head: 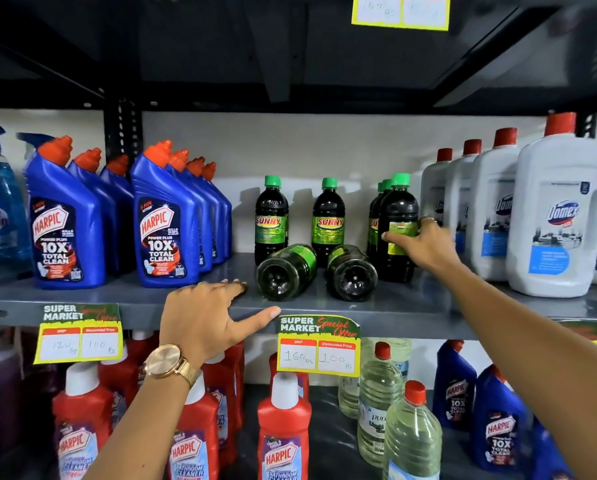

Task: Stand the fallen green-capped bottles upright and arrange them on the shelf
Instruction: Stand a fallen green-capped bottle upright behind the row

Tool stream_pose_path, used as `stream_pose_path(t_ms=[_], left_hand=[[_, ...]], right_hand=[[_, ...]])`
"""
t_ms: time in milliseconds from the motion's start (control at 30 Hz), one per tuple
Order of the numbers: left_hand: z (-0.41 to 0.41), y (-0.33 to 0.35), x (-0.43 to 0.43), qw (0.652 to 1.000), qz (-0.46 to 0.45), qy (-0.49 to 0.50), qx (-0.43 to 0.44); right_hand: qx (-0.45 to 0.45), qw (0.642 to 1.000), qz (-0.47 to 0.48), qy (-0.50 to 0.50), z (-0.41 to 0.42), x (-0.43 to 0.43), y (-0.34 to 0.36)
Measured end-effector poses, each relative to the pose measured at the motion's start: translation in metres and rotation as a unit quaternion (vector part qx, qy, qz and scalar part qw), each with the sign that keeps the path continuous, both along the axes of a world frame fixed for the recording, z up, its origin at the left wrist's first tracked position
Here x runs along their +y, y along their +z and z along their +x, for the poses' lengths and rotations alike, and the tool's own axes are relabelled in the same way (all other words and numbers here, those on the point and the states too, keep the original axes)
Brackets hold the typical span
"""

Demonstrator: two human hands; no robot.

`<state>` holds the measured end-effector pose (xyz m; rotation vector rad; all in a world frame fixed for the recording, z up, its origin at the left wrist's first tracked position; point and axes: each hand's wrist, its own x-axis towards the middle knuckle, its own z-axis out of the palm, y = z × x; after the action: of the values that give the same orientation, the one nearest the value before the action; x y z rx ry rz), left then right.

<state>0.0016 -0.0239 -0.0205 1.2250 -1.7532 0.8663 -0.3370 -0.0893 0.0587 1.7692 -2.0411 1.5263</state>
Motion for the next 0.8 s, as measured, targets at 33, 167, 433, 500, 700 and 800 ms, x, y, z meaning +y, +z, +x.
stream_pose_path(t_ms=[33, 167, 433, 500, 700, 800], left_hand=[[0.000, 0.000, 0.000, 1.000, 0.000, -0.001, -0.001], [0.000, 0.000, -0.001, 1.000, -0.004, -0.002, -0.001], [0.000, 0.000, 0.000, 1.000, -0.007, 0.000, 0.000], [0.000, 0.000, 0.000, 1.000, -0.008, 0.001, -0.002], [0.000, 0.000, 0.001, 1.000, -0.002, 0.007, -0.003], [0.000, 0.000, 0.002, 1.000, -0.005, 0.006, 0.005]], right_hand=[[-0.017, 1.000, 0.005, 0.006, 0.002, -0.002, 0.001], [-0.097, 0.994, 0.005, 0.045, 0.011, -0.008, 0.001], [-0.114, 0.993, -0.007, 0.006, 0.007, -0.016, -0.014], [-0.085, 0.996, 0.005, -0.027, 0.007, -0.018, -0.015], [-0.150, 0.988, -0.003, 0.030, 0.008, -0.016, -0.013], [-0.123, 0.992, 0.003, 0.013, 0.004, -0.014, -0.015]])
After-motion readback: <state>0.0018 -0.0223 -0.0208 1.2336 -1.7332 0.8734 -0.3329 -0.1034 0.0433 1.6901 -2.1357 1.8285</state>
